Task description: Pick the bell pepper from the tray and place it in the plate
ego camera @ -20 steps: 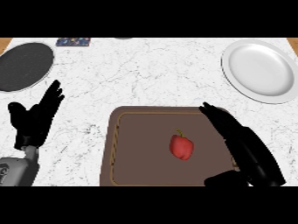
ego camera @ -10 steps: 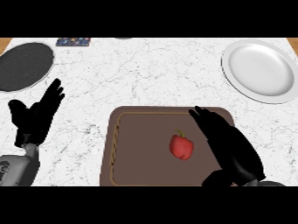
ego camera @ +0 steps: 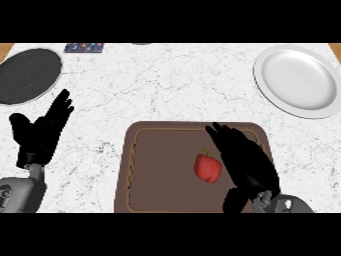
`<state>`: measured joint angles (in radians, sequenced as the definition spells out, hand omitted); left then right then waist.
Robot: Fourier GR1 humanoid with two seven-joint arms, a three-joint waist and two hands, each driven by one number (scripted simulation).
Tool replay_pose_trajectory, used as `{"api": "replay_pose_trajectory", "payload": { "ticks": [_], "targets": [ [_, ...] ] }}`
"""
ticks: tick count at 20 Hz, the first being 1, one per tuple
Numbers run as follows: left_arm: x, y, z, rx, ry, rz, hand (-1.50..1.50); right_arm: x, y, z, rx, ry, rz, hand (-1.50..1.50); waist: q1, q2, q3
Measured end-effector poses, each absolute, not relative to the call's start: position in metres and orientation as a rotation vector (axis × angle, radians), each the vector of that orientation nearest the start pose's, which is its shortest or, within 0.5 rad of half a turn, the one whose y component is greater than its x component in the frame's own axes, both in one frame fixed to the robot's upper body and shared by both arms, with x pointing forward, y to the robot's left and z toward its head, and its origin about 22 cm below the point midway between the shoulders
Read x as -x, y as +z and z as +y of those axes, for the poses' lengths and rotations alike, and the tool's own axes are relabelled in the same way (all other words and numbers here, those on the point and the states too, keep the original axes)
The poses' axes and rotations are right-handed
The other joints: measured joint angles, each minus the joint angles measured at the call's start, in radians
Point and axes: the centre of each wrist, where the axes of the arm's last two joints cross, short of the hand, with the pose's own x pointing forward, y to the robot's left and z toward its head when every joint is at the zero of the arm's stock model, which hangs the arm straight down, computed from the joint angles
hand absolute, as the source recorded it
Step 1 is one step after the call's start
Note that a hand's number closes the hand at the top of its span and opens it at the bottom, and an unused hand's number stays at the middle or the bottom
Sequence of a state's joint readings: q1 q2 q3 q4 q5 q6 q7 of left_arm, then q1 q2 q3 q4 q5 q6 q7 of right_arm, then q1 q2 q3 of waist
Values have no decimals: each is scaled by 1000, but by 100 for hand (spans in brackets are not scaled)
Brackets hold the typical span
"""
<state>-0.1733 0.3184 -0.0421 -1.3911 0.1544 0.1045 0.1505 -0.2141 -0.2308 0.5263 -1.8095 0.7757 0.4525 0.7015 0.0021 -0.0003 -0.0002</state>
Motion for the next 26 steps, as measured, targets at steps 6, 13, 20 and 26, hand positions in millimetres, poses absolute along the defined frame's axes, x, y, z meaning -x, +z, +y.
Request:
{"api": "replay_pose_trajectory", "payload": {
  "ticks": [6, 13, 20, 26],
  "targets": [
    [-287, 21, 291, -176, -81, -1408, 0, -252, 73, -123, 685, 1324, -1052, -150, 0, 0, 0],
    [-284, 17, 296, -172, -86, -1407, 0, -256, 55, -114, 706, 1358, -1011, -150, -1, 0, 0],
    [-282, 22, 288, -173, -83, -1407, 0, -266, 40, -114, 654, 1448, -959, 150, 0, -3, -2],
    [-288, 20, 285, -174, -78, -1405, 0, -271, 37, -113, 637, 1487, -1006, 150, -4, -9, -6]
  ]
}}
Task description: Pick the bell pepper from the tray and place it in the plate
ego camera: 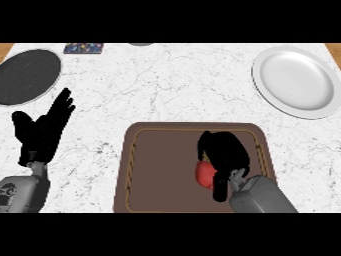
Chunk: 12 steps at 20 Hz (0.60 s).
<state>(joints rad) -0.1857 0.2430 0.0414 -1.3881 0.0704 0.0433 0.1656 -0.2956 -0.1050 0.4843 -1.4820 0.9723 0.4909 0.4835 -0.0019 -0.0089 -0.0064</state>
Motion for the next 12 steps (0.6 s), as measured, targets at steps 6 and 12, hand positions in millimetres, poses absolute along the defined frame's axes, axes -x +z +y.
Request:
{"api": "replay_pose_trajectory", "payload": {
  "ticks": [6, 12],
  "targets": [
    [-285, 27, 288, -176, -83, -1403, 0, -260, 38, -104, 676, 1464, -1080, 150, -1, 0, -1],
    [-284, 20, 285, -166, -86, -1402, 0, -276, 40, -128, 553, 1463, -1299, 150, 6, 7, 3]
  ]
}}
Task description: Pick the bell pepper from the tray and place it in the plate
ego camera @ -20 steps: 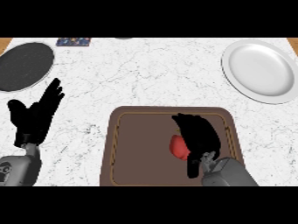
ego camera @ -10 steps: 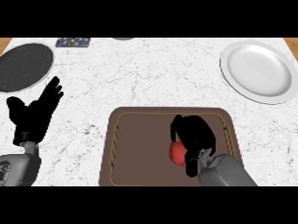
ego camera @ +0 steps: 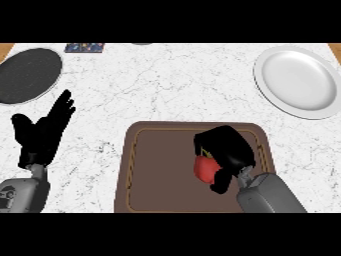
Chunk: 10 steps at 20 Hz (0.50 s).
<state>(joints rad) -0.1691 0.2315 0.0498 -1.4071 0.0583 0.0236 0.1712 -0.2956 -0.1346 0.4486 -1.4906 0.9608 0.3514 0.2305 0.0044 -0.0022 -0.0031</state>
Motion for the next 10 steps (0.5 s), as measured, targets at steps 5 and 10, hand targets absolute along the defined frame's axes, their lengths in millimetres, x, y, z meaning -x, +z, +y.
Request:
{"api": "replay_pose_trajectory", "payload": {
  "ticks": [5, 10],
  "targets": [
    [-282, 24, 287, -165, -81, -1404, 0, -291, 52, -157, 581, 1357, -1546, 150, -2, 2, 3],
    [-283, 24, 288, -174, -76, -1404, 0, -300, 85, -174, 779, 1119, -1771, 150, -9, 1, 4]
  ]
}}
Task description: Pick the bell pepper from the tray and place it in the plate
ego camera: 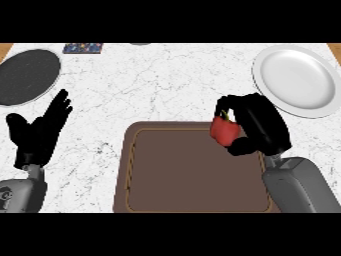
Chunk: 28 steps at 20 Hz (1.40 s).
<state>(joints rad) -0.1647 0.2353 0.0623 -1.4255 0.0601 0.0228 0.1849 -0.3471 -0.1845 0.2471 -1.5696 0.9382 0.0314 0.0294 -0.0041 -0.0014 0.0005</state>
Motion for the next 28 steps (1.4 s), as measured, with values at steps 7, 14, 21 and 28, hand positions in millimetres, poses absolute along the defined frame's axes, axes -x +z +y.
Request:
{"api": "replay_pose_trajectory", "payload": {
  "ticks": [7, 14, 21, 28],
  "targets": [
    [-281, 26, 289, -170, -83, -1403, 0, -321, 113, -219, 928, 809, -1813, 150, 5, 1, 0],
    [-279, 19, 286, -171, -87, -1403, 0, -352, 113, -279, 945, 624, -1752, 150, 11, 4, 0],
    [-283, 20, 281, -159, -96, -1409, 0, -386, 111, -344, 1004, 566, -1679, 150, 22, 7, 0],
    [-287, 22, 279, -147, -109, -1422, 0, -397, 94, -387, 1024, 681, -1544, 150, 36, 14, 1]
  ]
}}
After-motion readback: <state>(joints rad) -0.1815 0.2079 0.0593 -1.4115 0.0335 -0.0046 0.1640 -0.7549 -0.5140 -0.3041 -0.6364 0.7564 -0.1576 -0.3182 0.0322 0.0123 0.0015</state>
